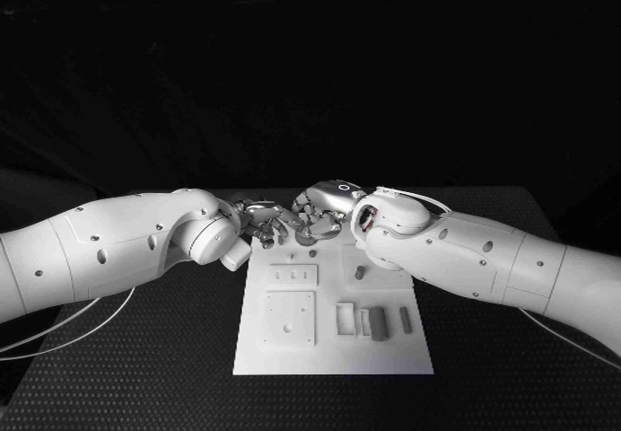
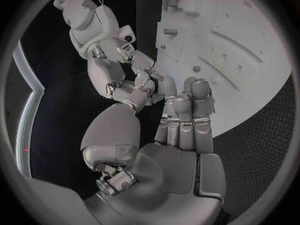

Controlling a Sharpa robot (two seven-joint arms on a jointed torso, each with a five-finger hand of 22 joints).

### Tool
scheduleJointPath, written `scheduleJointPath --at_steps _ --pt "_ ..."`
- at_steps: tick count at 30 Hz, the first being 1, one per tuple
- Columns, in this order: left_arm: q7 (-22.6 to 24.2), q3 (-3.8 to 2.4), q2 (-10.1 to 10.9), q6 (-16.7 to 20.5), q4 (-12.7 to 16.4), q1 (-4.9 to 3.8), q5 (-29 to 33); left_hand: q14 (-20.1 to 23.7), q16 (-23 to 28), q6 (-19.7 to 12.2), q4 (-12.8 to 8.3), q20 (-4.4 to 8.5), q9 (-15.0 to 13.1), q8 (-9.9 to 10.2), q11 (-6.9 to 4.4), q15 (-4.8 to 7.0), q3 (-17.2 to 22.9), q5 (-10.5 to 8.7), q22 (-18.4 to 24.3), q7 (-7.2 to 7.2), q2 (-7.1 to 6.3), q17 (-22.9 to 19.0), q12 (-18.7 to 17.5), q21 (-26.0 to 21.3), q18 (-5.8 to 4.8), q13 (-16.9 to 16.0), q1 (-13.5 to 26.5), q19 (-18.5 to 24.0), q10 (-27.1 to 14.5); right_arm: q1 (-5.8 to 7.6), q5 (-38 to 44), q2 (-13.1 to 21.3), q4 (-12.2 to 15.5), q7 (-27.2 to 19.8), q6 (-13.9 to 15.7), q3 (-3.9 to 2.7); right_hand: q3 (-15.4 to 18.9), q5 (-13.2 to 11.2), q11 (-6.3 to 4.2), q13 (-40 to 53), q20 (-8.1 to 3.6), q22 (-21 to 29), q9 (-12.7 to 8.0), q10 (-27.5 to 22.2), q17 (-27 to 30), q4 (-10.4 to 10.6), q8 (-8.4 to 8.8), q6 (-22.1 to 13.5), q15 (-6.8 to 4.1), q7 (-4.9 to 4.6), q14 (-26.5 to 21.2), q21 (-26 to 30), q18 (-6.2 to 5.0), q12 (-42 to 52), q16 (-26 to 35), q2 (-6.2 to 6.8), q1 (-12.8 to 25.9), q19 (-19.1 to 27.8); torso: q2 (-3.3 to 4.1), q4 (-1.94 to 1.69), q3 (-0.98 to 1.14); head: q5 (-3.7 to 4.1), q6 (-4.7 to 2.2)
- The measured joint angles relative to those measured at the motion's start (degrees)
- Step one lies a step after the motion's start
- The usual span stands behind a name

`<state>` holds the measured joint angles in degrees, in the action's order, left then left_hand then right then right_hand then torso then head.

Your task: Assemble the parts on the task board

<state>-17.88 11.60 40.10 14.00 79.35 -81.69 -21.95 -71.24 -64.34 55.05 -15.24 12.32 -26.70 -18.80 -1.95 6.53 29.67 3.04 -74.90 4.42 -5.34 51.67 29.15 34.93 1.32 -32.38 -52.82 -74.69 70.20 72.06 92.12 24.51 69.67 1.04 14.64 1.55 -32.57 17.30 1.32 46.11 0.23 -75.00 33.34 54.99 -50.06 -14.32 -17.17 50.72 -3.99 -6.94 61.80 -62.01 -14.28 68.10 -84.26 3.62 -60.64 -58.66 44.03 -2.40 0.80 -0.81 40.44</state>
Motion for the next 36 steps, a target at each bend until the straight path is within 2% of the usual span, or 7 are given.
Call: scheduleJointPath --at_steps 12,14,21,26,36 --pt "-0.4 -0.02 -0.1 -0.9 -0.3 -0.02 0.4 0.0 -0.6 0.0 0.5 -0.03 -0.5 -0.5 0.0 -0.02 0.2 0.0 0.0 -0.01 0.44 -0.5 0.0 0.2 -0.01 0.0 0.4 0.0 0.0 -0.15 0.0 0.0 0.0 0.0 0.0 0.03 0.0 0.0 0.0 -0.1 0.01 0.0 0.1 0.0 0.0 0.0 0.0 0.1 -0.13 -0.07 0.2 0.0 0.0 0.0 0.0 0.01 0.0 0.0 0.0 0.02 -0.01 0.05 0.06" --pt "-0.5 -0.02 -0.1 -1.0 -0.3 -0.02 0.4 -0.1 -0.6 0.0 0.5 -0.03 -0.6 -0.5 0.0 -0.08 0.2 0.0 0.0 -0.01 0.92 -0.6 0.0 0.4 -0.01 0.1 0.4 0.0 0.0 -0.17 0.0 0.0 0.0 0.0 0.0 0.03 0.0 0.0 0.0 0.0 0.01 0.0 0.1 0.0 0.0 0.0 0.0 0.1 -0.12 -0.09 0.3 0.0 0.0 0.0 0.0 0.01 0.0 0.0 0.0 0.02 0.0 0.05 0.08" --pt "-0.5 0.01 -0.3 -1.2 -0.6 0.01 0.6 0.1 -0.9 0.0 0.5 -0.05 -0.7 -0.6 0.01 0.09 0.2 0.0 0.0 -0.01 1.28 -0.8 0.0 0.4 -0.01 0.3 0.3 0.0 0.0 -0.34 0.0 0.1 0.1 0.2 0.3 0.01 0.2 0.0 0.0 0.0 0.01 0.0 0.0 0.0 0.0 0.2 0.0 0.1 -0.29 -0.11 0.1 0.0 0.0 0.0 0.0 0.01 0.0 0.0 0.0 0.03 0.04 0.06 0.15" --pt "-0.6 0.01 -0.4 -1.4 -0.8 0.02 0.6 0.1 -1.0 0.0 0.8 -0.14 -0.7 -0.6 0.01 0.09 -0.2 0.0 0.0 -0.01 0.59 -1.0 0.0 0.4 -0.01 0.4 1.4 0.1 0.0 -0.39 0.0 0.1 0.2 0.2 0.3 0.01 0.2 0.0 0.0 0.0 0.02 0.0 0.0 0.0 0.0 0.2 0.0 0.1 -0.29 -0.13 0.1 0.0 0.0 0.0 0.0 0.01 0.0 0.0 0.0 0.05 0.05 0.06 0.15" --pt "-0.7 0.01 -0.5 -1.7 -0.9 0.01 0.8 0.1 -1.1 0.0 1.3 -0.15 -0.7 -0.5 0.02 0.09 -0.6 0.0 0.0 -0.01 0.35 -1.2 0.0 0.4 -0.01 0.5 2.4 0.1 0.0 -0.41 0.0 0.0 0.2 0.4 0.4 0.02 0.2 0.0 0.0 0.0 -0.13 0.0 0.1 0.0 0.0 0.2 0.01 0.2 -0.29 -0.15 0.1 0.0 0.0 0.0 0.0 0.01 0.0 -0.1 0.0 0.02 0.04 0.15 0.22"
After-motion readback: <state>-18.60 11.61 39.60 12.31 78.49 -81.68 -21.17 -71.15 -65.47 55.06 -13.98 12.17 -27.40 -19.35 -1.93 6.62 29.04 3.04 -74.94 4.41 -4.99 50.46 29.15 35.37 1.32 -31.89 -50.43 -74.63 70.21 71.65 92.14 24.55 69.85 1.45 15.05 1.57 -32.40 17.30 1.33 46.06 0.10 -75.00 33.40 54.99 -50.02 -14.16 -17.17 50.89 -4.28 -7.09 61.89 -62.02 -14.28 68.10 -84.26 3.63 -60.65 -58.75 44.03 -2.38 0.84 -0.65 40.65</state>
